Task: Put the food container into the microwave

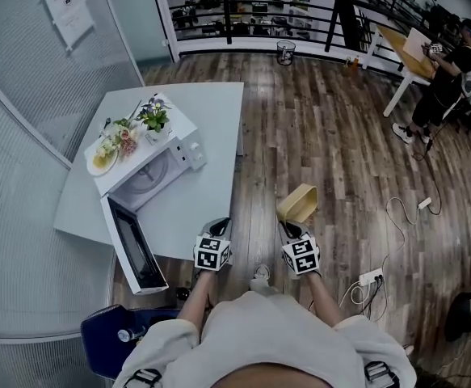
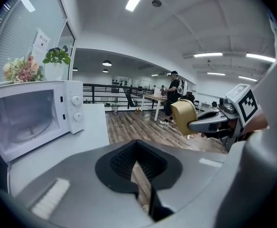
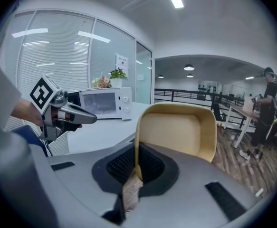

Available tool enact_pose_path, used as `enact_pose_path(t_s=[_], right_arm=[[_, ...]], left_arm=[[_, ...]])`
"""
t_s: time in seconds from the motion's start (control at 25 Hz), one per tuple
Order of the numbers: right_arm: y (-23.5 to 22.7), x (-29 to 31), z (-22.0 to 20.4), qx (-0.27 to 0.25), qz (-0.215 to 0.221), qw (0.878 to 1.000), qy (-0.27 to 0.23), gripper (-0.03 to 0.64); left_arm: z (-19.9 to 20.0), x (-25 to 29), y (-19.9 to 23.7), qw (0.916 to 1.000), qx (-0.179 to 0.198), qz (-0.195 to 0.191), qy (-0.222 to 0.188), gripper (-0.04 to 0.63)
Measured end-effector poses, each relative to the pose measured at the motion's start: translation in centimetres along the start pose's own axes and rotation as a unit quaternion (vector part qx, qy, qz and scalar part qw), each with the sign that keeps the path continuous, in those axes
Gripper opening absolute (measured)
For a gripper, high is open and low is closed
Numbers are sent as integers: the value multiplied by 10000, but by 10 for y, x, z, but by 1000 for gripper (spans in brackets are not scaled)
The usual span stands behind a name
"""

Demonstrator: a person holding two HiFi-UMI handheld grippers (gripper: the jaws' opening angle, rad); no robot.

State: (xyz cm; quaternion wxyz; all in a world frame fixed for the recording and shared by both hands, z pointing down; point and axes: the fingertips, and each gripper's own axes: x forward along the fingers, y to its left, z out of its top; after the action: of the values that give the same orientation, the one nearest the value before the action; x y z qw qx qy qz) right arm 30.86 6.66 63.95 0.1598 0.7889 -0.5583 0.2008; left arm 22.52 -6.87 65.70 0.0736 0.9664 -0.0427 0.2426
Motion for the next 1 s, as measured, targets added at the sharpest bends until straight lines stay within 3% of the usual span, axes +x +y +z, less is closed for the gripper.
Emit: enact_pose_path(t_s=[0.56,1.0], right_arm=[[-73,67,28,-124,254,9996,8,17],[-73,105,40,-340,721,9968,45,17]], left_arm=[[41,74,38,9992,-179,366,-29,11],[43,73,68,9957,-404,828,-19,11]])
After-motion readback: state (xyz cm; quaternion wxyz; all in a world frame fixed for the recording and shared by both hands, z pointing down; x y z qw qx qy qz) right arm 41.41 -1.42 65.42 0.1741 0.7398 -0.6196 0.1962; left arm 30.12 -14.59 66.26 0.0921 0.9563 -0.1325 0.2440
